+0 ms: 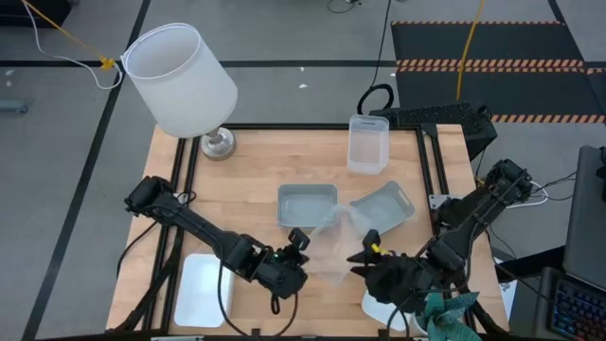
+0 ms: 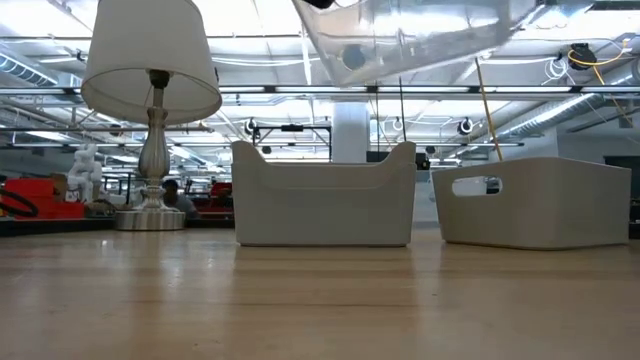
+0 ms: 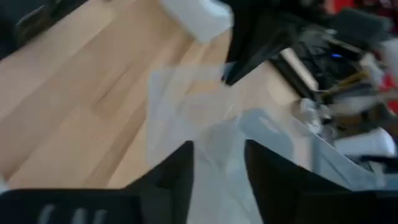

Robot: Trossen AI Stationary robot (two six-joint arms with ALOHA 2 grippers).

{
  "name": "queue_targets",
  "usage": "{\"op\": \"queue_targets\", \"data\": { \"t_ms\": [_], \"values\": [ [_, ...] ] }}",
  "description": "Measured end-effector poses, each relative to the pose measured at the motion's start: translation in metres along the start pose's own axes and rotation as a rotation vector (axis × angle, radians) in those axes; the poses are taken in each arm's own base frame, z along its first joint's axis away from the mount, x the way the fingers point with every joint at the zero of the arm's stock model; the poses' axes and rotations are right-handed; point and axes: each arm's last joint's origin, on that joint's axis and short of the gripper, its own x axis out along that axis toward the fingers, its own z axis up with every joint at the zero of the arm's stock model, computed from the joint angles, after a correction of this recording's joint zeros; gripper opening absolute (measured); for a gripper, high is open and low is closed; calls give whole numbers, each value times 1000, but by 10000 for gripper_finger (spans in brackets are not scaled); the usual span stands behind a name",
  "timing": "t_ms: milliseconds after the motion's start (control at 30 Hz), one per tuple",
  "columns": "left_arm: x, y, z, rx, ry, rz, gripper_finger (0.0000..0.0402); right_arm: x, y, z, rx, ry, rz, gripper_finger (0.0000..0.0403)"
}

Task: Stack baskets by color
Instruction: Stack the transparent bin on the stacked transparent bins

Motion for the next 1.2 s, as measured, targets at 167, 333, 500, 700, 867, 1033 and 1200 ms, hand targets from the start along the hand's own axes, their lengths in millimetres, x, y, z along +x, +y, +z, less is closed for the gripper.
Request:
{"op": "queue_targets", "data": {
  "t_ms": [167, 333, 500, 700, 867, 1033, 1200],
  "values": [
    [-9, 12, 0, -67, 14, 127, 5, -12, -9, 15, 182, -61, -61, 200],
    [-16, 28, -4, -158, 20, 228, 9, -20, -20, 29, 315, -127, -141, 220],
    [-10, 43, -16, -254, 78, 264, 5, -10, -14, 28, 256, -88, -192, 207],
    [-6, 52, -22, -296, 105, 279, 6, 5, -26, 26, 191, 23, -241, 179],
    [-4, 55, -24, -303, 110, 282, 9, 12, -68, 21, 232, 123, -193, 150],
    [-4, 55, -25, -282, 117, 281, 5, 23, -87, 5, 212, 242, -141, 129],
    [-4, 54, -25, -268, 123, 282, 12, 26, -94, -3, 241, 294, -103, 108]
  ]
}}
